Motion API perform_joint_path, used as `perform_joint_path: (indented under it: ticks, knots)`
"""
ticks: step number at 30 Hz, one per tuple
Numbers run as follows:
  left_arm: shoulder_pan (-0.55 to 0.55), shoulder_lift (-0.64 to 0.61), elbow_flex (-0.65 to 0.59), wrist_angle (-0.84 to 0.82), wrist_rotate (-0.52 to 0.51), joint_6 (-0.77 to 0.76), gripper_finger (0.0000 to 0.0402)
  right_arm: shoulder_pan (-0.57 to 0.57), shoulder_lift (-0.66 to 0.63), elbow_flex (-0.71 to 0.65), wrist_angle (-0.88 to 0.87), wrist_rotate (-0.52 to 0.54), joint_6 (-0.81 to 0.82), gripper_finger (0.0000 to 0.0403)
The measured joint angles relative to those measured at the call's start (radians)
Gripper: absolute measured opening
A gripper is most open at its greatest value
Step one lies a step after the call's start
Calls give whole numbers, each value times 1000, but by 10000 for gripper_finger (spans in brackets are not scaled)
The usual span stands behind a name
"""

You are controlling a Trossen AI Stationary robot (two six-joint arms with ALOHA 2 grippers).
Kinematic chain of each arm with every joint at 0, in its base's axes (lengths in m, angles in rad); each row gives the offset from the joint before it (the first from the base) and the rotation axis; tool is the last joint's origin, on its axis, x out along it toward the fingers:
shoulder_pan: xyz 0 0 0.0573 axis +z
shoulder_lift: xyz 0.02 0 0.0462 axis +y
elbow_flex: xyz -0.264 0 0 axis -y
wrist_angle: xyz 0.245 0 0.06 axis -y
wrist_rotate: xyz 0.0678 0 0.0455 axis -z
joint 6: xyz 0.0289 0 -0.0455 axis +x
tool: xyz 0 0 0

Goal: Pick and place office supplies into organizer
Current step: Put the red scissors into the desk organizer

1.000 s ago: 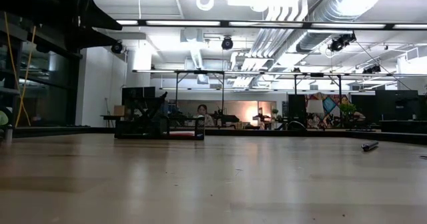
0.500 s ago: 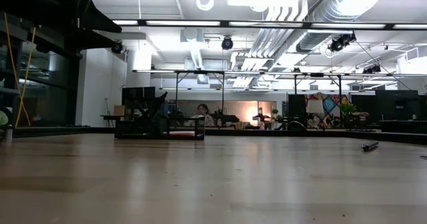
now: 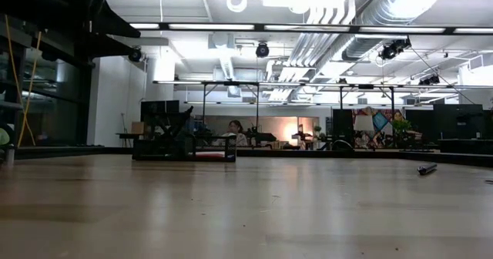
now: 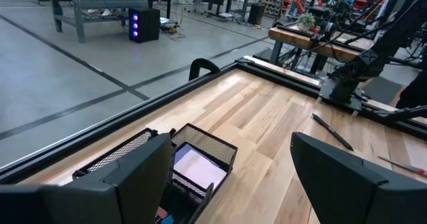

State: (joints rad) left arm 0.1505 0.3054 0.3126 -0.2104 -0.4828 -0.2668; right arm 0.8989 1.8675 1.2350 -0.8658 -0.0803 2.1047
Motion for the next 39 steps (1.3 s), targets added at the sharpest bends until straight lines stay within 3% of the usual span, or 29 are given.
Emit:
perform_joint_path:
  ticks: [16,29,39]
  knots:
    - [0,0,0,-3,0,-3,294,0,0,-99,138,-47,16,135]
    - [0,0,0,-7,22,-4,294,-7,-4,-103,130,-51,-38,11]
    - [0,0,0,-7,22,-4,294,-72,-3,-103,76,-90,-183,14]
